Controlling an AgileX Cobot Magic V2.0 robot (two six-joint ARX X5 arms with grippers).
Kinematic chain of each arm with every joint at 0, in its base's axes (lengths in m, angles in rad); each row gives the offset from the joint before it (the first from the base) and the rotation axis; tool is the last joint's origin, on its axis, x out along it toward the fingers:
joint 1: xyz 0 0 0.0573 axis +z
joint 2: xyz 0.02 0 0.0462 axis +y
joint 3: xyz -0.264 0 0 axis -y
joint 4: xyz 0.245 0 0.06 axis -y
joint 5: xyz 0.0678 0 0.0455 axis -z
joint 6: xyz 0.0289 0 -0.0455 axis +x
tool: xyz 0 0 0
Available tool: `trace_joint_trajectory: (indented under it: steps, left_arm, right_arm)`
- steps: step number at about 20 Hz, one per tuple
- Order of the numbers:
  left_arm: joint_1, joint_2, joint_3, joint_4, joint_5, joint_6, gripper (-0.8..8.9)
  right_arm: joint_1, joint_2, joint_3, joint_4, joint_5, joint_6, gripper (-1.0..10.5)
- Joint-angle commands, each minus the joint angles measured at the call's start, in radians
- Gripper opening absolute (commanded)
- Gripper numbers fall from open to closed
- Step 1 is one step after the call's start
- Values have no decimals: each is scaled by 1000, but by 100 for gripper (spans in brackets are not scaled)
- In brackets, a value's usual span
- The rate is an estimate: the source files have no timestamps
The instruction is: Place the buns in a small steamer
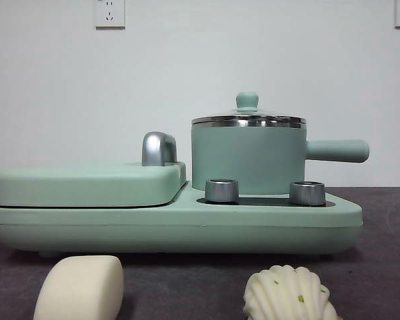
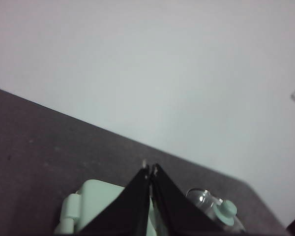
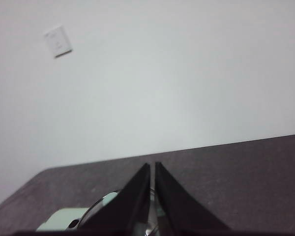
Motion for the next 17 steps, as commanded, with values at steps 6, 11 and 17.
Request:
trace_joint_trajectory:
  steps: [6,11,17]
  left_arm:
    - [0,244,248,-198,41,299,10]
    - [-6,370,322,-309,92,518,9]
    - [-36,450,328,-348,93,826,9]
  right_arm:
    - [0,217,196,-144,-103,-264,14]
    - [1,300,231,-215,-129,-475,14]
    - [34,347,231,-315,-116,-781,14]
